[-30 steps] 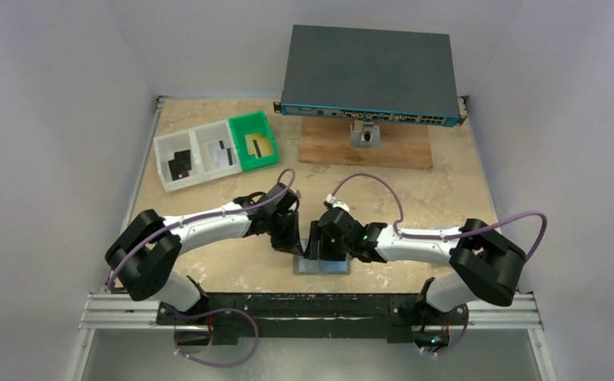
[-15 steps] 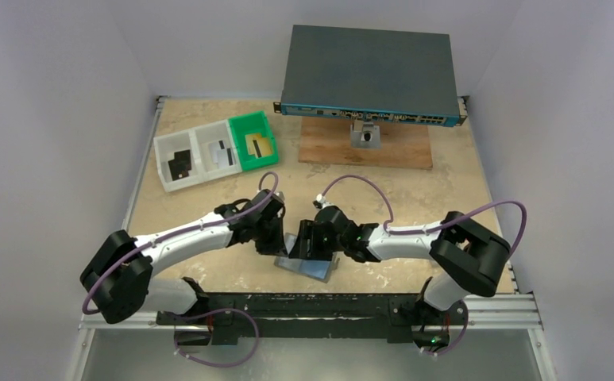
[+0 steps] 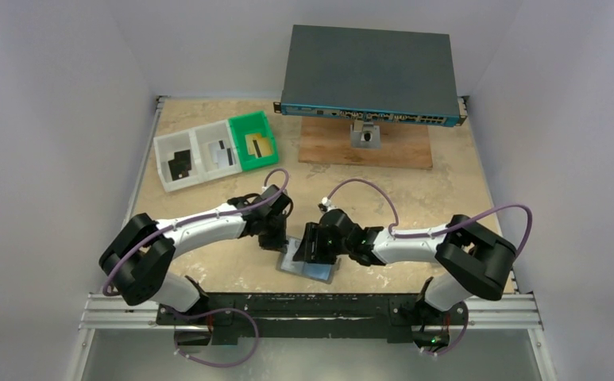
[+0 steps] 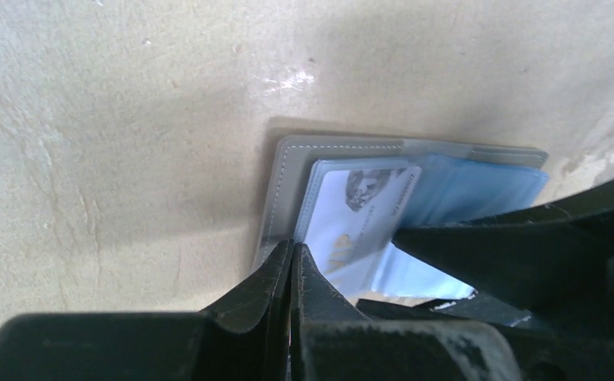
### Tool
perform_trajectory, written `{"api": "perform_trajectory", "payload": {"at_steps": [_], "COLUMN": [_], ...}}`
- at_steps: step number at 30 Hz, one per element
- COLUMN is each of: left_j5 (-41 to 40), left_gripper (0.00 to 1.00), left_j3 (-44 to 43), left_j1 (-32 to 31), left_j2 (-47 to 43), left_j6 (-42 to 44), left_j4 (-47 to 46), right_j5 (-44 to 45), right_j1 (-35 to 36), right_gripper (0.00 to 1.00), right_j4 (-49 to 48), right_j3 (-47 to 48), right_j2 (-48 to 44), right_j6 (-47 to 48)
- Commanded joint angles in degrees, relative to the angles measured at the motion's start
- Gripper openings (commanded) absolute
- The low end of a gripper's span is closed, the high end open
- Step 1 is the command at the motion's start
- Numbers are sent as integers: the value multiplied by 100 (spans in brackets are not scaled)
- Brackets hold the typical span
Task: Take the credit cards out of the card holder
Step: Remove the credit card from the card holder.
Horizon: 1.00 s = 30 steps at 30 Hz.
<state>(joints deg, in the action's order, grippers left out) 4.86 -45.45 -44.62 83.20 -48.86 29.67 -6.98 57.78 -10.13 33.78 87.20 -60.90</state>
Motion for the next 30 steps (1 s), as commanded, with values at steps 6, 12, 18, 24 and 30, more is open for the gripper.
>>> {"api": "perform_trajectory", "payload": {"at_steps": [6, 12, 18, 24, 30], "left_j5": [-249, 15, 42, -33, -27], "left_gripper": [0, 0, 0, 0, 0], "left_j3": [-139, 80, 238, 421, 765], "left_j1": [26, -81, -341, -448, -460], "left_j2": [211, 333, 374, 293, 142], "left_j6": [192, 59, -207, -523, -946], "left_j4": [-110, -383, -446, -482, -598], "right_j5": [77, -80, -321, -550, -916], "right_j1": [-28, -195, -379, -412, -608], "right_gripper": [51, 51, 51, 45, 40], "right_j4": [-35, -338, -822, -1297, -2212], "right_j3": [-169, -317, -447, -507, -923], "right_j2": [32, 182, 354, 473, 495], "right_j6": [-109, -97, -39, -44, -187]}}
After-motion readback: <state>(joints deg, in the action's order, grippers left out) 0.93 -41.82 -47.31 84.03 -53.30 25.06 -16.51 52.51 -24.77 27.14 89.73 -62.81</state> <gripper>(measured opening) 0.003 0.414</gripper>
